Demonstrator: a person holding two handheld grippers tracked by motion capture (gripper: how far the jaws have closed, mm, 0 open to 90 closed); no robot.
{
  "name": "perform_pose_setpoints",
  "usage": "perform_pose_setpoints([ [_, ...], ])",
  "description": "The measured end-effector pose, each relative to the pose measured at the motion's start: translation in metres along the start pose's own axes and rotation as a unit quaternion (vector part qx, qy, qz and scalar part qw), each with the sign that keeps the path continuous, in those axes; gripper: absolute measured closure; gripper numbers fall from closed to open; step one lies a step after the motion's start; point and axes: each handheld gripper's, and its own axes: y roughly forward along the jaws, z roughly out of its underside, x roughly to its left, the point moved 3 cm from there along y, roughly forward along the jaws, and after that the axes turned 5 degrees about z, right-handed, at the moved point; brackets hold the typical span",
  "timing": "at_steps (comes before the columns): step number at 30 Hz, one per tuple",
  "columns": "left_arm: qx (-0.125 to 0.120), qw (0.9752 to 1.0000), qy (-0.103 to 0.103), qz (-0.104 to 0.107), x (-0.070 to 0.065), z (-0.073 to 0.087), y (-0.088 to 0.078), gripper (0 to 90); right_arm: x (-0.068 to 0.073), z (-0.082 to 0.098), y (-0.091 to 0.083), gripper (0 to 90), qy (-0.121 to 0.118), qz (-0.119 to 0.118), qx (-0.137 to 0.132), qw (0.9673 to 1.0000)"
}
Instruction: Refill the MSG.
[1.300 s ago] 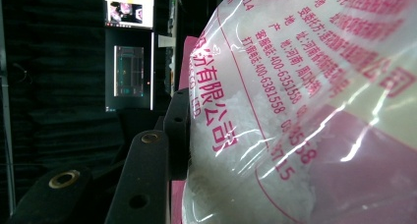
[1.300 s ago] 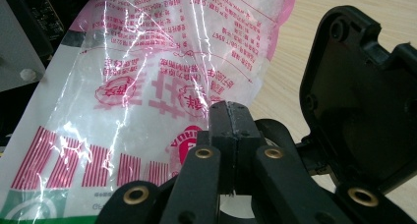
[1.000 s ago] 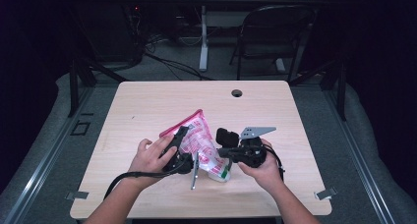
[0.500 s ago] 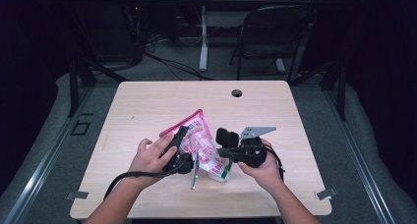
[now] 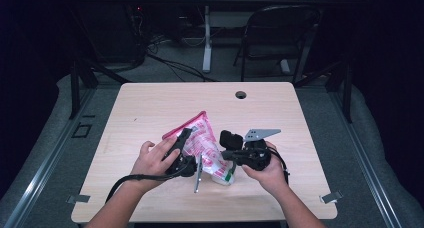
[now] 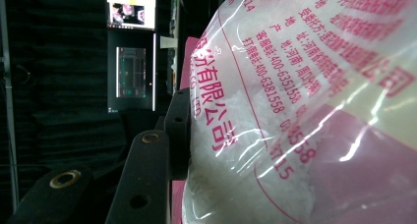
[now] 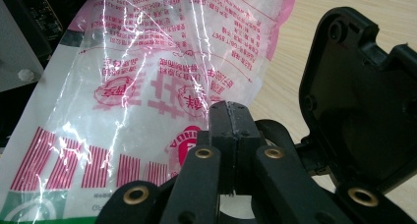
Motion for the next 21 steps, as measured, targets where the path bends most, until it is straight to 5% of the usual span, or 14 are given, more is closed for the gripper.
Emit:
perform_pose_setpoints([
  [21,0.0,1.0,0.003,-0.001,0.0006,-0.0005,-0.0001,64.0,-0.0004,0.0001,0.0001,90.0,0.0,-0.001,-0.001,1.0],
])
